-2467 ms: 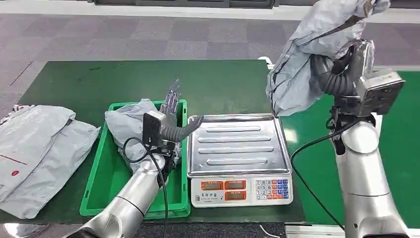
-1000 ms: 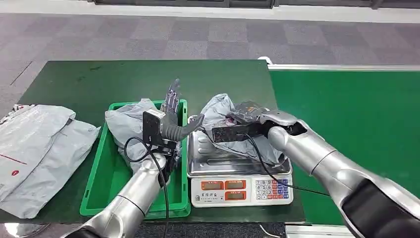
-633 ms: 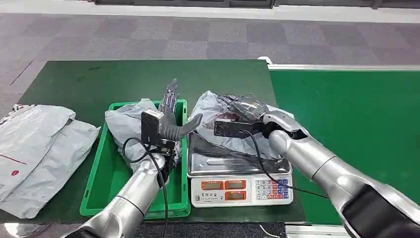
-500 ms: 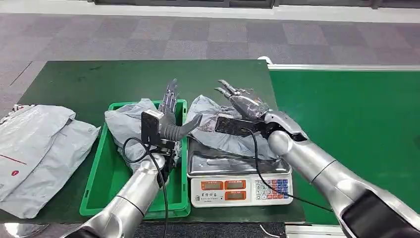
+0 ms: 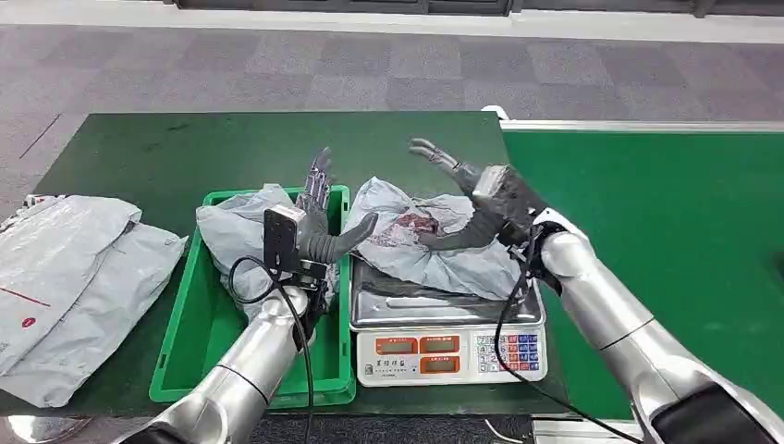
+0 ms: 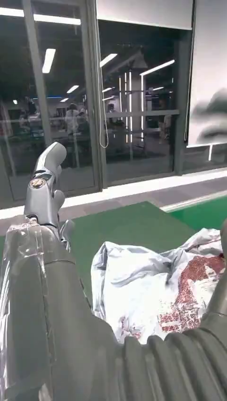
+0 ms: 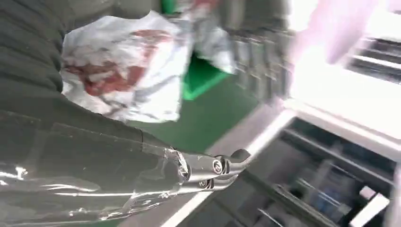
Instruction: Moved the parcel from conveyor to table for the left to box.
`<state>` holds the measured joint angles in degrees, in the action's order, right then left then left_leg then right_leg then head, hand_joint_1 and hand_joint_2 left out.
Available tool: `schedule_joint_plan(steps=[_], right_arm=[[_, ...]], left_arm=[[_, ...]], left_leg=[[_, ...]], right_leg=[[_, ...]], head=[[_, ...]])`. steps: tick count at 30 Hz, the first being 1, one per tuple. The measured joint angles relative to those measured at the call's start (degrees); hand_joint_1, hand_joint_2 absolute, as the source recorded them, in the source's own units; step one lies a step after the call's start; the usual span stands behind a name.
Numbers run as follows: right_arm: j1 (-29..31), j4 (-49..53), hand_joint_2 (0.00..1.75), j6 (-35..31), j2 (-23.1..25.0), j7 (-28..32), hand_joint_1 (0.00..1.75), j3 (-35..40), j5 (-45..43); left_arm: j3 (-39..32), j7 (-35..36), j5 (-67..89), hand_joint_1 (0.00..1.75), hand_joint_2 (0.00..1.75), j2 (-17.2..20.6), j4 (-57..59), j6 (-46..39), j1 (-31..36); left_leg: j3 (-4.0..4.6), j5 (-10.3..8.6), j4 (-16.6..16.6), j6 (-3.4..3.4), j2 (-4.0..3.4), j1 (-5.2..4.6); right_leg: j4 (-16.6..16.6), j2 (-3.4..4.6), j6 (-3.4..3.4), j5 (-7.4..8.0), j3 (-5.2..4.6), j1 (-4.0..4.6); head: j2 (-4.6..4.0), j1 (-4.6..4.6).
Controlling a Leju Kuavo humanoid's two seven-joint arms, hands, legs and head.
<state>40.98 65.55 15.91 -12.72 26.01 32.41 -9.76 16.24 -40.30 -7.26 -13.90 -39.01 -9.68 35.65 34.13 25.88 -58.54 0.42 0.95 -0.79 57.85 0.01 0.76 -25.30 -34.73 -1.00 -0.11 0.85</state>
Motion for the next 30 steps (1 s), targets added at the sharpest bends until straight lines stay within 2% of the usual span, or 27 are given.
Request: schedule_joint_plan(steps=[2, 6, 11, 15, 18, 20, 26, 30], right_arm=[[-1.56, 3.22, 1.75, -2.07, -0.79, 1.71, 0.0, -3.27, -0.73], [-6.57, 11.57, 1.75, -15.14, -2.36, 4.97, 0.0, -11.91, 5.21], [-13.91, 19.38, 1.75, -21.68, -2.71, 6.84, 0.0, -22.13, 8.66], [-20.4, 21.44, 1.75, -23.85, -2.25, 7.69, 0.0, -28.24, 11.53], [-24.42, 22.47, 1.75, -26.71, -1.14, 9.05, 0.0, -31.24, 16.82], [-25.97, 23.21, 1.75, -26.95, -0.44, 8.92, 0.0, -32.19, 18.71], [-27.14, 23.97, 1.75, -27.41, 0.43, 8.24, 0.0, -33.09, 19.96], [-26.83, 23.95, 1.75, -27.78, 0.72, 7.12, 0.0, -33.18, 22.17]], left_arm=[[0.0, 0.0, -0.22, 0.0, 1.75, 0.17, -0.09, -0.11, -0.26], [0.0, 0.0, 0.54, 0.0, 1.75, 0.72, -0.16, -0.98, -0.7], [1.09, 1.87, 3.47, 0.0, 1.75, 0.96, 2.81, 2.89, 1.16], [5.34, 9.78, 10.48, 0.0, 1.75, 0.57, 7.59, 7.26, 4.14], [8.9, 22.88, 16.56, 0.0, 1.75, -1.01, 12.25, 2.83, 6.48], [11.49, 29.02, 19.69, 0.0, 1.75, -1.87, 14.81, 0.53, 7.7], [14.89, 31.04, 20.79, 0.0, 1.75, -2.73, 18.25, 0.31, 9.59], [17.2, 36.68, 23.76, 0.0, 1.75, -3.17, 19.84, 3.85, 10.74]], left_leg=[[0.0, 0.0, -0.01, 0.01, 0.02, 0.0], [0.05, 0.02, -0.01, 0.03, 0.07, 0.0], [0.04, 0.08, -0.03, 0.06, 0.06, -0.01], [0.05, 0.08, -0.03, 0.06, 0.06, -0.01], [0.05, 0.1, -0.03, 0.09, 0.01, -0.02], [0.04, 0.11, -0.03, 0.09, -0.04, -0.02], [0.02, 0.1, -0.02, 0.08, -0.11, -0.01], [0.03, 0.1, -0.02, 0.09, -0.11, -0.01]], right_leg=[[-0.01, -0.02, 0.0, 0.0, 0.0, 0.0], [-0.01, -0.07, 0.02, -0.02, 0.0, 0.0], [-0.05, -0.07, 0.03, -0.03, -0.01, 0.0], [-0.05, -0.08, 0.04, -0.03, 0.02, -0.01], [-0.05, -0.05, 0.04, -0.02, 0.01, -0.02], [-0.05, 0.0, 0.04, -0.02, 0.0, -0.02], [-0.05, 0.07, 0.04, -0.02, 0.0, 0.0], [-0.04, 0.07, 0.04, -0.02, 0.03, -0.01]], head=[[0.0, 0.02], [0.0, 0.0], [0.0, 0.0], [0.0, 0.0], [0.0, 0.0], [0.0, 0.0], [0.0, 0.0], [0.0, 0.0]])
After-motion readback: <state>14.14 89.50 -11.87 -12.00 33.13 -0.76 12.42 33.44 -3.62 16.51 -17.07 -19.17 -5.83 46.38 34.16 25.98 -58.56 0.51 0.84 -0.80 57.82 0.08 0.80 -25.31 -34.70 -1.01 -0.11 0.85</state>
